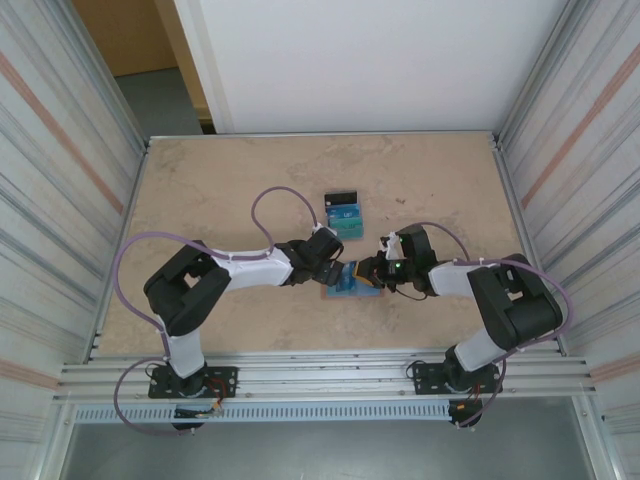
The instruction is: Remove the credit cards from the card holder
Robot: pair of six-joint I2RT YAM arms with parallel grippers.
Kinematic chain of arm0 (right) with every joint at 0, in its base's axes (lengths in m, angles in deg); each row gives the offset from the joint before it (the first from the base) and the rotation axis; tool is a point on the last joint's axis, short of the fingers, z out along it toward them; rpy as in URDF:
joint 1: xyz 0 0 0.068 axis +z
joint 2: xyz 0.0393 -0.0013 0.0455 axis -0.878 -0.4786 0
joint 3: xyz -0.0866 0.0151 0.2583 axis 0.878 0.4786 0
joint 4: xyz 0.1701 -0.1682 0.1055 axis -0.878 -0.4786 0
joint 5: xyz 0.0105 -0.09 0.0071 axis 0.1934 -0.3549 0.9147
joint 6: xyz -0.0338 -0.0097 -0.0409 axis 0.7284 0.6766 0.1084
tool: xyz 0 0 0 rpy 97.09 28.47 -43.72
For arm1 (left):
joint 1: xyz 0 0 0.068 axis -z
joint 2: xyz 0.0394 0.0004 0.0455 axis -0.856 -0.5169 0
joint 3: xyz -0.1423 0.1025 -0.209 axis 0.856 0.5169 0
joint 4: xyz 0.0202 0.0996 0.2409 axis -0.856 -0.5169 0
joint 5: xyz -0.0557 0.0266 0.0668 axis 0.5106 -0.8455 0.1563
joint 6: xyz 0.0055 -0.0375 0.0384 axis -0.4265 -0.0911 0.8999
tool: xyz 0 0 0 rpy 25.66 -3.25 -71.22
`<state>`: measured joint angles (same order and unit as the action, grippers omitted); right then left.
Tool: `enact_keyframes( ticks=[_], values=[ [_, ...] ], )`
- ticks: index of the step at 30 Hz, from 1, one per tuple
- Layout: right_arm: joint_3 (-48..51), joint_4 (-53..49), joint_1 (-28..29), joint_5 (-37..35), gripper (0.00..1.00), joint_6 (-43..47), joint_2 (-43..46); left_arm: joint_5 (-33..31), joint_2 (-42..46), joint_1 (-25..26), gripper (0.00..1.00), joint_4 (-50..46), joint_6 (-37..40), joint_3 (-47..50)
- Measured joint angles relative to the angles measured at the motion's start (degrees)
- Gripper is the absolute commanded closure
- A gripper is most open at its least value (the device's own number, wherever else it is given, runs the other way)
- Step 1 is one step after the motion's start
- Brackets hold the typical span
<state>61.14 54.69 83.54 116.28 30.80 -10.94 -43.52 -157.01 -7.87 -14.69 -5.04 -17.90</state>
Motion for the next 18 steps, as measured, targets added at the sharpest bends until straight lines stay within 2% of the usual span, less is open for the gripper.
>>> enact_keyframes(
  ticks=[4, 8, 18],
  values=[
    [0.0, 1.55, 0.04, 0.07, 0.84, -0.02, -1.44, -0.35, -0.13, 0.13, 0.01, 0.0, 0.24, -0.15],
    [0.0, 2.49, 0.15, 0.02, 0.9, -0.07, -2.62, -0.37, -0.13, 0.13, 0.01, 0.0, 0.37, -0.2],
    [-0.13, 0.5, 0.26, -0.96, 0.95, 0.59, -2.25, -0.94, -0.13, 0.17, 0.01, -0.11, 0.35, -0.2]
  ],
)
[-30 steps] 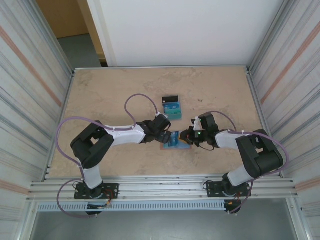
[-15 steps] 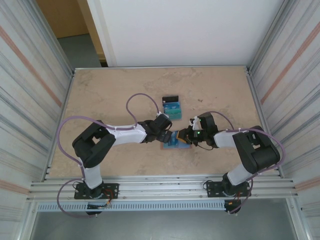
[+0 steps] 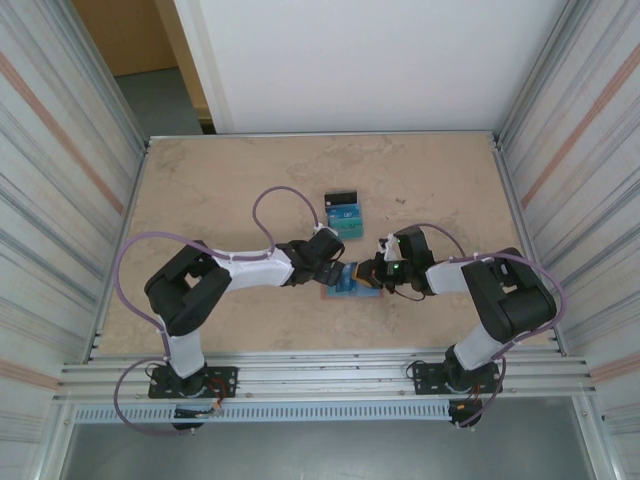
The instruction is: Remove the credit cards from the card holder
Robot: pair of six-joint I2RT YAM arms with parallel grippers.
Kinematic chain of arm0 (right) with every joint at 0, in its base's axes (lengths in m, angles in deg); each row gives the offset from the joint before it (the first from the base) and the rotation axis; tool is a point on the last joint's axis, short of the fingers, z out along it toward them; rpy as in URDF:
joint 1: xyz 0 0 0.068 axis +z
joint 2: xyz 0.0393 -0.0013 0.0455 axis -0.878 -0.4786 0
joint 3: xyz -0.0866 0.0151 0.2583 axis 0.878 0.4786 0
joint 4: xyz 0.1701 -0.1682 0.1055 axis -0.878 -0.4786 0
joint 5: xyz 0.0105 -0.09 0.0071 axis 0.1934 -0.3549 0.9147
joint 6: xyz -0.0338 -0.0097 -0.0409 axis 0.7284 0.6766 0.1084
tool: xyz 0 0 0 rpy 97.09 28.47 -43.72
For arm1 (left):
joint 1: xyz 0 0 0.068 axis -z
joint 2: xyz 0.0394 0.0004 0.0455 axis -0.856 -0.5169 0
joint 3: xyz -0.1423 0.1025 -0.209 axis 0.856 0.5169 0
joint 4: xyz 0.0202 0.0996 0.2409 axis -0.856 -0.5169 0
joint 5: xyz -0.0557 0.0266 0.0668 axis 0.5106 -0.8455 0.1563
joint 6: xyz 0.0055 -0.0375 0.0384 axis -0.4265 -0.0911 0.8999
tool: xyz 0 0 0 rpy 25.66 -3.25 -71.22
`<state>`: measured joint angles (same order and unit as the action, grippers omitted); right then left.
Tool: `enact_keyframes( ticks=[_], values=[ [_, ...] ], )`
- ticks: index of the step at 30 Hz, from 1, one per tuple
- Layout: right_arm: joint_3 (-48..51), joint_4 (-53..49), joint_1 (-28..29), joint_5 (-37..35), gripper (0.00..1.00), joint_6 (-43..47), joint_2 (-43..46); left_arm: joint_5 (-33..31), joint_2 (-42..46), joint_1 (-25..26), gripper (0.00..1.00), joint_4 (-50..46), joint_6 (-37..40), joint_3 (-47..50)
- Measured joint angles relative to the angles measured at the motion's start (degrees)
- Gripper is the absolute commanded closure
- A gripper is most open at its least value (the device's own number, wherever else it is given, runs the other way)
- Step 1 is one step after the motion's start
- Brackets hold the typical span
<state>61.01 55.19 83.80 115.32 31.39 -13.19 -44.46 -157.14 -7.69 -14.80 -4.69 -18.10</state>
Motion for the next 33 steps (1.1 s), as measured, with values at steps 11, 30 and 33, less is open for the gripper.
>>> enact_keyframes(
  ticks=[11, 30, 33],
  values=[
    [-1.77, -15.04, -0.31, -6.16, 0.95, 6.43, 8.66, -0.09, 0.98, -0.07, 0.01, -1.31, 1.57, 0.0],
    [-5.68, -33.03, -0.24, -11.98, 0.95, 18.78, 29.07, 2.54, 19.8, -0.11, 0.01, -7.26, 4.55, 0.0],
    [-6.71, -33.38, 0.31, -11.04, 0.95, 20.81, 31.74, 4.7, 23.12, -0.35, 0.01, -7.19, 5.62, 0.0]
  ],
)
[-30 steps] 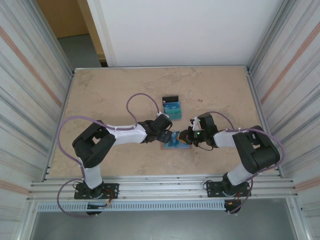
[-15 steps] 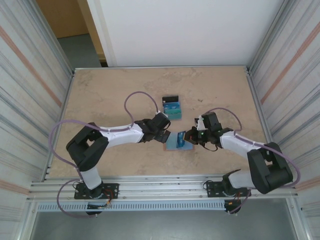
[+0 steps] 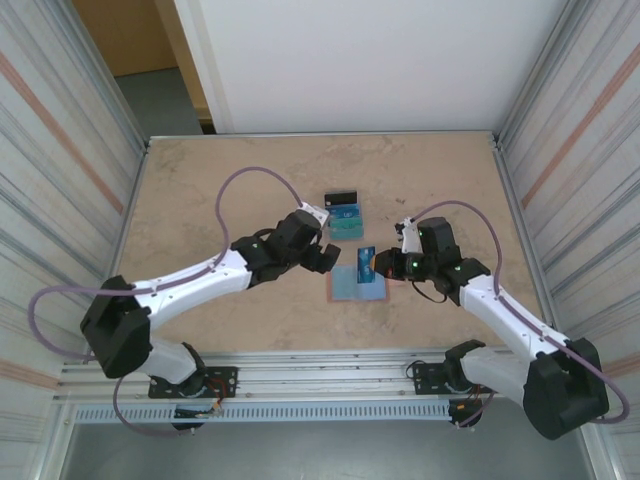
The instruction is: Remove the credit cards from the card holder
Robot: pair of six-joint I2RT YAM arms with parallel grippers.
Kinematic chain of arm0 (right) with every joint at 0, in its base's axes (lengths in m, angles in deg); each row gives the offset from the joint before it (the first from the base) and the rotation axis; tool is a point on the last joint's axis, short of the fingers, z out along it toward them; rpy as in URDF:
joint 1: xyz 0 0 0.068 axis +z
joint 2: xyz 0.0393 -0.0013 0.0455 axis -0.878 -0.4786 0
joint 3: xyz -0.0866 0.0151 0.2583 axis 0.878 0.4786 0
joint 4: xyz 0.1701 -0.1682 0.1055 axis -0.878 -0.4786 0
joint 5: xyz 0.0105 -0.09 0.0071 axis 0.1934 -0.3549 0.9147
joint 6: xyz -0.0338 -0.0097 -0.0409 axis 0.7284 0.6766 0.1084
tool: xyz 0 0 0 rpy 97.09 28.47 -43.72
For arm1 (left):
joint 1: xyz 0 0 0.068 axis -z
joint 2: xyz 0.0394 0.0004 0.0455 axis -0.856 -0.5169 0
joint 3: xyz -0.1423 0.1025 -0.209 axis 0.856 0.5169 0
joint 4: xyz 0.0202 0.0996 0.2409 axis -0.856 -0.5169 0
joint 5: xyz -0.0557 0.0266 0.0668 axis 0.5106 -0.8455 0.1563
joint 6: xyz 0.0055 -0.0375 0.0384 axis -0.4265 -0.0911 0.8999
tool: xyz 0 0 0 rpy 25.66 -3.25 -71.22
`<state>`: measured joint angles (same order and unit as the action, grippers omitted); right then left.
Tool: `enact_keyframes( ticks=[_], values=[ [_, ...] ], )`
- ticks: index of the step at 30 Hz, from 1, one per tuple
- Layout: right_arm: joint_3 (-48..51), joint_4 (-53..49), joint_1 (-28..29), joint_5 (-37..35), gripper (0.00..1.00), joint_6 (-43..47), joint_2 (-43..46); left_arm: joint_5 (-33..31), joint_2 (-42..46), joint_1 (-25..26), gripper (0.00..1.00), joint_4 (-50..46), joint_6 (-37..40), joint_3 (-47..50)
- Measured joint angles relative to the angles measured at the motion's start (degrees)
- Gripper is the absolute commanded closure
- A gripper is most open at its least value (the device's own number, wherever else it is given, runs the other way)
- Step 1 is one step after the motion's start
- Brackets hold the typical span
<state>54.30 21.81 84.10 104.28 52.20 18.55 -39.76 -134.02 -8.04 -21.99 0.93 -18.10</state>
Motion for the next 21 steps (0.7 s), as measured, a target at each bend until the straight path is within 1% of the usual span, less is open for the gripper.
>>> enact_keyframes(
  ticks=[2, 6, 10, 13, 17, 21],
  values=[
    [-0.76, -0.11, 1.16, 0.55, 0.95, 1.68, 1.22, 2.99, 2.27, -0.46, 0.01, 0.42, 1.77, 0.15],
    [-2.01, -0.35, 4.61, 1.51, 0.96, 5.86, 3.72, 11.96, 6.69, -2.03, 0.02, 1.55, 7.76, 0.9],
    [-4.5, -0.68, 7.1, 2.12, 0.97, 10.27, 4.11, 20.24, 8.44, -3.41, 0.09, 1.68, 14.14, 0.9],
    [-6.69, -1.22, 7.89, 3.45, 0.97, 13.51, 3.82, 27.21, 8.5, -5.68, 0.18, 1.57, 18.05, 0.94],
    [-9.53, -2.8, 8.92, 5.57, 0.96, 17.66, 1.77, 35.21, 8.52, -8.5, 0.2, 1.27, 22.12, 1.07],
    [-11.43, -4.83, 10.6, 7.28, 0.96, 21.51, -0.48, 40.35, 8.52, -8.55, 0.34, 0.59, 25.4, 1.09]
  ],
)
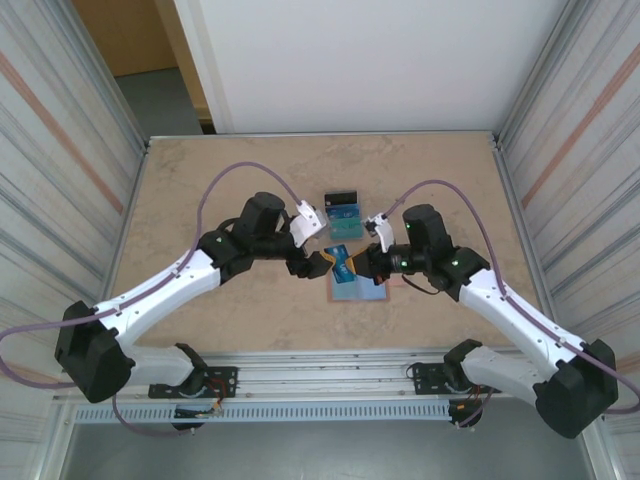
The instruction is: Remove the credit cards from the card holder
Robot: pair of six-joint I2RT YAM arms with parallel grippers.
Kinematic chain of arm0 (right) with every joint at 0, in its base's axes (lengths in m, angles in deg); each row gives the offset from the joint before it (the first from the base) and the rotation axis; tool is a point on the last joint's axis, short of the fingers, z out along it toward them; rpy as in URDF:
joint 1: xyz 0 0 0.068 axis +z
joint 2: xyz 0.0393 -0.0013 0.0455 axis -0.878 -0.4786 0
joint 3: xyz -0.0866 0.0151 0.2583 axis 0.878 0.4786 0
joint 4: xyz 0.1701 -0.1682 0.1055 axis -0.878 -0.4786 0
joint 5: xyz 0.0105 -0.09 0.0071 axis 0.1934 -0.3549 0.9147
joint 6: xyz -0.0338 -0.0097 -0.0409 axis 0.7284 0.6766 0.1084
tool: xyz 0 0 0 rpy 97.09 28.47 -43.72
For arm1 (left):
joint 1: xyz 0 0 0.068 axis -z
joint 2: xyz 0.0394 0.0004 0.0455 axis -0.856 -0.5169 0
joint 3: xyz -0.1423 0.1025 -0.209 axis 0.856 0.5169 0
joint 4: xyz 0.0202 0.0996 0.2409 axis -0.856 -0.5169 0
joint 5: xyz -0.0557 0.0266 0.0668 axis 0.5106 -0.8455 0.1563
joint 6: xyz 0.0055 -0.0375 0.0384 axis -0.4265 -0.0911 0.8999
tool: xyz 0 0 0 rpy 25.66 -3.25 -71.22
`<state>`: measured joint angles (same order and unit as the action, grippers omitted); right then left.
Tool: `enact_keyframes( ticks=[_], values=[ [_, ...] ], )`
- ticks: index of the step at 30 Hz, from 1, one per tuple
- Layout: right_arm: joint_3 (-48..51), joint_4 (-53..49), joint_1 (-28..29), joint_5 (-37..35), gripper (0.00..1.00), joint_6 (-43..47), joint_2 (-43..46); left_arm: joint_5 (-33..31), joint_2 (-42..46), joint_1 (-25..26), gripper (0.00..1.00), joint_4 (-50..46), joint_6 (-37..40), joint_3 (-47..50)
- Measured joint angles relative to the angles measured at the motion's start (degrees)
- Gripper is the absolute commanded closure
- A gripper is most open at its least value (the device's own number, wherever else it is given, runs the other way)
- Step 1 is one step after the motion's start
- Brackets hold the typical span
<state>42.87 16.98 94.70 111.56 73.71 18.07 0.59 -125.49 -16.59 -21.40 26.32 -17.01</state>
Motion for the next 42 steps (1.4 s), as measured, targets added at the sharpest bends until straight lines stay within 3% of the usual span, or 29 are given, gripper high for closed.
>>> enact_keyframes(
  ticks=[3, 10, 17, 21, 25, 33, 35, 42],
  values=[
    [-1.27, -1.77, 0.87, 0.74, 0.96, 2.58, -0.83, 2.82, -0.15, -0.02, 0.42, -1.31, 2.03, -0.02],
    [-3.63, -3.82, 0.98, 2.1, 0.96, 6.6, -1.97, 7.32, -1.64, 0.0, 0.74, -3.98, 4.35, -0.02],
    [-3.93, -5.51, 0.81, 1.97, 0.94, 8.72, -3.02, 9.92, -2.12, 0.66, 0.99, -6.16, 5.25, -0.33],
    [-3.93, -5.99, 0.74, 1.99, 0.85, 9.46, -3.06, 10.23, -2.25, 0.85, 1.0, -6.49, 5.2, -0.39],
    [-3.91, -5.11, -0.94, 2.27, 0.56, 8.33, -2.97, 10.38, -2.08, 1.25, 1.0, -5.01, 4.42, -0.2],
    [2.12, 3.91, -8.68, 1.99, 0.46, 1.07, 3.23, 3.15, 5.49, 0.92, 1.0, 3.02, -2.86, 6.12],
    [4.17, 6.56, -9.46, 1.57, 0.23, -2.12, 5.18, 1.03, 8.37, 0.79, 1.0, 5.49, -5.42, 8.26],
    [10.62, 20.39, -9.7, 1.79, 0.19, -12.83, 7.85, -3.17, 15.82, 0.09, 1.0, 16.41, -16.22, 15.15]
  ],
)
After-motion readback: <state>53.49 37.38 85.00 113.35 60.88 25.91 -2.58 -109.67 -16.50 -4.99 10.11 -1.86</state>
